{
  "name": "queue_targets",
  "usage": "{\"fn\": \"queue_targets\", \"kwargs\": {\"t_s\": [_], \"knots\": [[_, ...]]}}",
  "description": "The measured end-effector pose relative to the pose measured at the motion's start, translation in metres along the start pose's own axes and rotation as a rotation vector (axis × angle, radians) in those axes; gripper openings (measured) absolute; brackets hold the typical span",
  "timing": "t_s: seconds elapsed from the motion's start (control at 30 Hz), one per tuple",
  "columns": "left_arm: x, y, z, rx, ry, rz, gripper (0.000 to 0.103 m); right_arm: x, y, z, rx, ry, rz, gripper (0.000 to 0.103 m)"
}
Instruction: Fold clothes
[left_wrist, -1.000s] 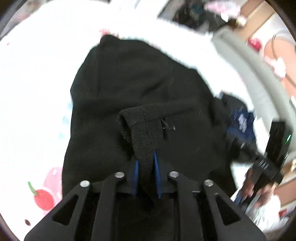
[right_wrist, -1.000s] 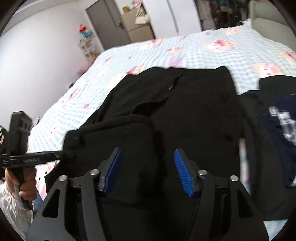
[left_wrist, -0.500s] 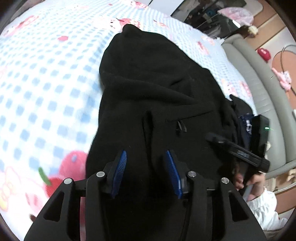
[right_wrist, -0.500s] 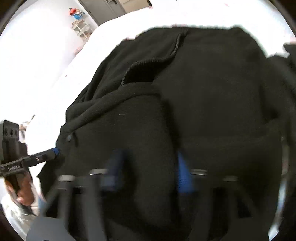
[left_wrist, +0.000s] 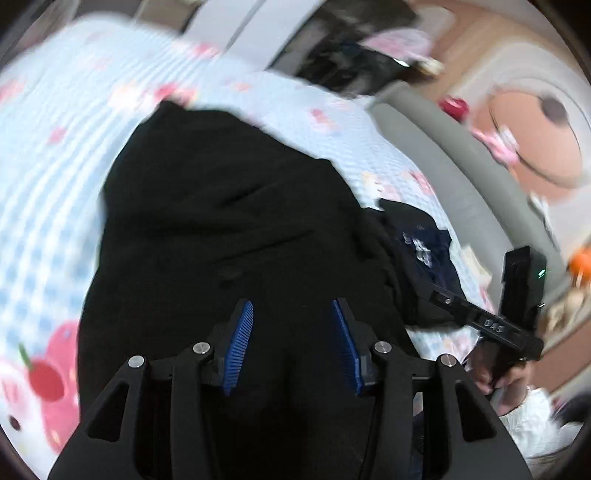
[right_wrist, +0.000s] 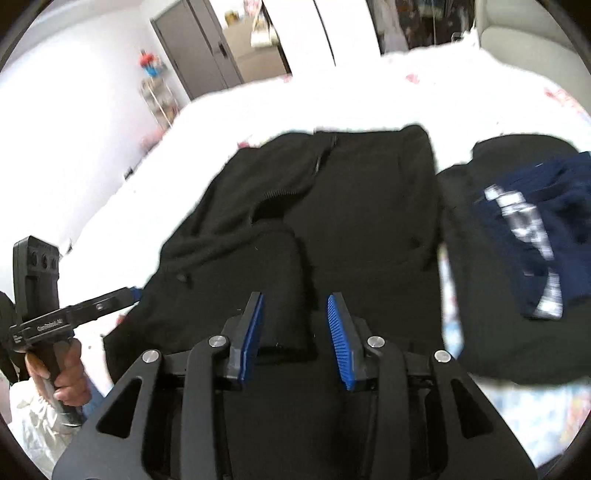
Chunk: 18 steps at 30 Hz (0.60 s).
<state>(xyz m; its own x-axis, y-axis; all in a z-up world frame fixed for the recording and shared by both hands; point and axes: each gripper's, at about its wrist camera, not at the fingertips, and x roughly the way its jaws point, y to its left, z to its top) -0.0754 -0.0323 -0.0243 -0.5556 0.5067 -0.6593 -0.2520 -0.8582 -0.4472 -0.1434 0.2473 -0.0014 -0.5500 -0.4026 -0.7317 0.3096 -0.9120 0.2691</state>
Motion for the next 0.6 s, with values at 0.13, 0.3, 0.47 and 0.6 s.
{"fn": "queue_targets", "kwargs": {"t_s": [0.13,0.3,0.47,0.6], "knots": [[0.058,0.004,-0.029,-0.122,0.275,0.077,0.043,0.031,-0.01,-0.059,-0.023,0.139,-0.147,0.062],[0.039,0.022,-0.052,-0.26,0.371,0.042,0.043,0.012,-0.037,-0.108,0.086,0.162,-0.114,0.045],[-0.035,0.028,-0.098,-0.34,0.204,-0.06,0.045,-0.044,-0.047,-0.127,0.201,0.029,-0.142,0.046],[-0.054,0.046,-0.142,-0.484,0.171,-0.053,0.049,-0.061,-0.055,-0.138,0.296,-0.047,-0.19,0.052]]}}
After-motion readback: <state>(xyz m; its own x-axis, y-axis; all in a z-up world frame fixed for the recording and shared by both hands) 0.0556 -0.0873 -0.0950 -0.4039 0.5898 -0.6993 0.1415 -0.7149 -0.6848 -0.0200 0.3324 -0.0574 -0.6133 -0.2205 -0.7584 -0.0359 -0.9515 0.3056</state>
